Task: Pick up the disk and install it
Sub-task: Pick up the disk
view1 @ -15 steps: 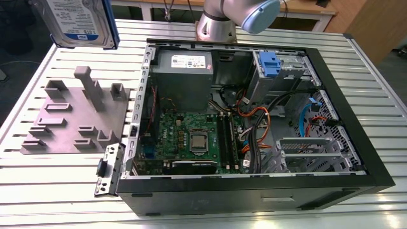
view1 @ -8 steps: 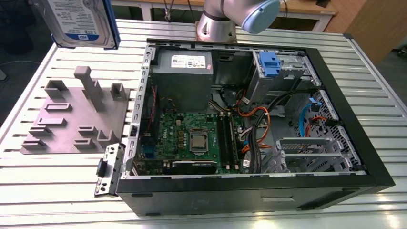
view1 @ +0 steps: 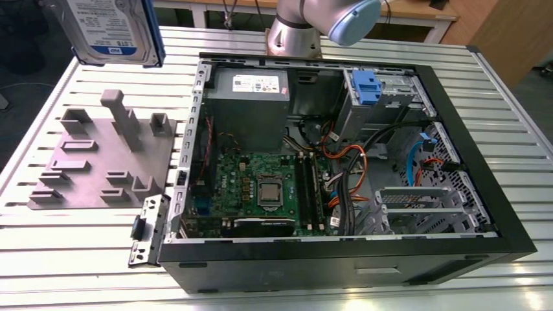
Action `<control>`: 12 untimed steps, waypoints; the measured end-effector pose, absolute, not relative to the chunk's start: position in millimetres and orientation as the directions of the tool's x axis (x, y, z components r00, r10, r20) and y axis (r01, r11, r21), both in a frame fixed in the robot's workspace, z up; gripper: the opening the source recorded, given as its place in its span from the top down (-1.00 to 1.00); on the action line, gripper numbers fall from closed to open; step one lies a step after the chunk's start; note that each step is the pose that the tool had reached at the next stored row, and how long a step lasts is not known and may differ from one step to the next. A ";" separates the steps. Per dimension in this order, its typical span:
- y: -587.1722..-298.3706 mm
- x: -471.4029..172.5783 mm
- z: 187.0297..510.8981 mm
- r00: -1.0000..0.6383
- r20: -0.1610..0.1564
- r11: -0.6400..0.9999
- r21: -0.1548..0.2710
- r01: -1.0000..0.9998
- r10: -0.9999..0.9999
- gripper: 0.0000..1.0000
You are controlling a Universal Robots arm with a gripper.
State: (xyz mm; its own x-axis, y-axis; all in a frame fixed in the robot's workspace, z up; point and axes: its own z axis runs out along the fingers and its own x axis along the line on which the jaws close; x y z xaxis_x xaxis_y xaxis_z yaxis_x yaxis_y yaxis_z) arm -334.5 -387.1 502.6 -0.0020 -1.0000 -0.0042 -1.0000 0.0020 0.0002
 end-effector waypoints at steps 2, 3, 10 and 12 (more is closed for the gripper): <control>-387.1 -333.1 502.7 -0.002 -0.004 0.002 0.000 -1.000 -1.000 0.27; -387.1 -332.3 502.7 -0.002 -0.004 0.002 0.000 -1.000 -1.000 0.27; -388.6 -327.7 502.6 -0.002 -0.004 0.002 0.000 -1.000 -1.000 0.27; -389.3 -326.8 502.7 -0.002 -0.004 0.002 0.000 -1.000 -1.000 0.27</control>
State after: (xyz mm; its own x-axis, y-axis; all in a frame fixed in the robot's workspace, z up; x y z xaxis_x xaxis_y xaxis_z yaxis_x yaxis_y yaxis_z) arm -326.8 -389.3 502.7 -0.0020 -1.0000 -0.0042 -1.0000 0.0020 0.0003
